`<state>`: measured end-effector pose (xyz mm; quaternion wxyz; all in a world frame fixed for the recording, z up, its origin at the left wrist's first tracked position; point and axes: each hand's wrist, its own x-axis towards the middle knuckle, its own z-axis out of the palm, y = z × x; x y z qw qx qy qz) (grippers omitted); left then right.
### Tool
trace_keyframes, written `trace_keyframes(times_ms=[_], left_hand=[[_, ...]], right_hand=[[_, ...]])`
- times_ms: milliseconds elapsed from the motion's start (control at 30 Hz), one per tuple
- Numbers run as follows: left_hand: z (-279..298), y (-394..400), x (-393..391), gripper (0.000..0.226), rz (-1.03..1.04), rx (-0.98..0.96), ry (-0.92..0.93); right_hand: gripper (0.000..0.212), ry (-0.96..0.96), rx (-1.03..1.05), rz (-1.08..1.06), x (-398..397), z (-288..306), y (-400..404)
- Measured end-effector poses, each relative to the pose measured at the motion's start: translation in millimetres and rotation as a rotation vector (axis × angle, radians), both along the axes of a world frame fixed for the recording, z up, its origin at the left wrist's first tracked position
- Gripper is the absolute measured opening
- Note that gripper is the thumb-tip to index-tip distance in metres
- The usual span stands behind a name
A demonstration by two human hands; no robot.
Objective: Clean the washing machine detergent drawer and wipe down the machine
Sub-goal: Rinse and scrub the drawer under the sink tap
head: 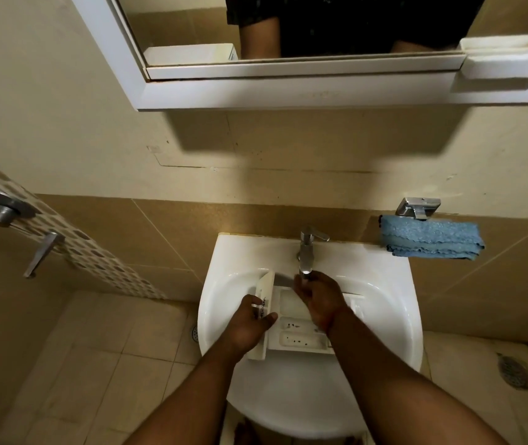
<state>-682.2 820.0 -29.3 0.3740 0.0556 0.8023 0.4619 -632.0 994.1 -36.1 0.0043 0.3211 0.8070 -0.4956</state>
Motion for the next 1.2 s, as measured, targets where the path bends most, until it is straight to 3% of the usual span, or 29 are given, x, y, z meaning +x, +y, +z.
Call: trace_keyframes(times_ms=[67, 100, 200, 333, 433, 600, 700, 833, 967, 1100, 1167, 1200], left_hand=[[-1, 0, 0, 0.037, 0.009, 0.010, 0.001], [-1, 0, 1, 0.036, 0.016, 0.018, 0.002], [-3, -2, 2, 0.035, 0.028, 0.047, 0.008], [-6, -3, 0, 0.035, 0.014, 0.039, 0.008], [-7, -3, 0, 0.034, 0.007, 0.032, 0.004], [-8, -3, 1, 0.033, 0.025, 0.048, 0.031], [-8, -2, 1, 0.032, 0.023, 0.053, 0.027], [-7, -3, -1, 0.031, 0.006, 0.051, 0.027], [-7, -2, 1, 0.031, 0.000, 0.045, 0.036], [-7, -2, 1, 0.032, -0.004, 0.042, 0.045], [-8, -2, 0, 0.032, 0.002, 0.045, 0.029], [-8, -2, 0, 0.032, 0.005, 0.044, 0.020]], right_hand=[[0.011, 0.094, -0.131, 0.001, -9, 9, -13], [0.015, 0.099, -0.114, -0.022, -12, 6, -17], [0.033, 0.074, 0.043, 0.202, 0, -5, -9], [0.062, -0.035, 0.138, -0.055, 41, -33, 32], [0.065, -0.199, 0.368, 0.014, 48, -45, 35], [0.070, -0.113, 0.494, 0.298, 38, -45, -11], [0.075, -0.168, 0.526, 0.242, 68, -56, 17], [0.087, -0.363, 0.390, 0.078, 81, -58, 41], [0.061, -0.118, 0.157, -0.031, 43, -37, -2], [0.028, 0.081, -0.375, -0.464, 7, -9, -16], [0.019, 0.176, -0.655, -0.454, -6, -1, -15], [0.018, 0.187, -0.663, -0.430, -11, 1, -14]])
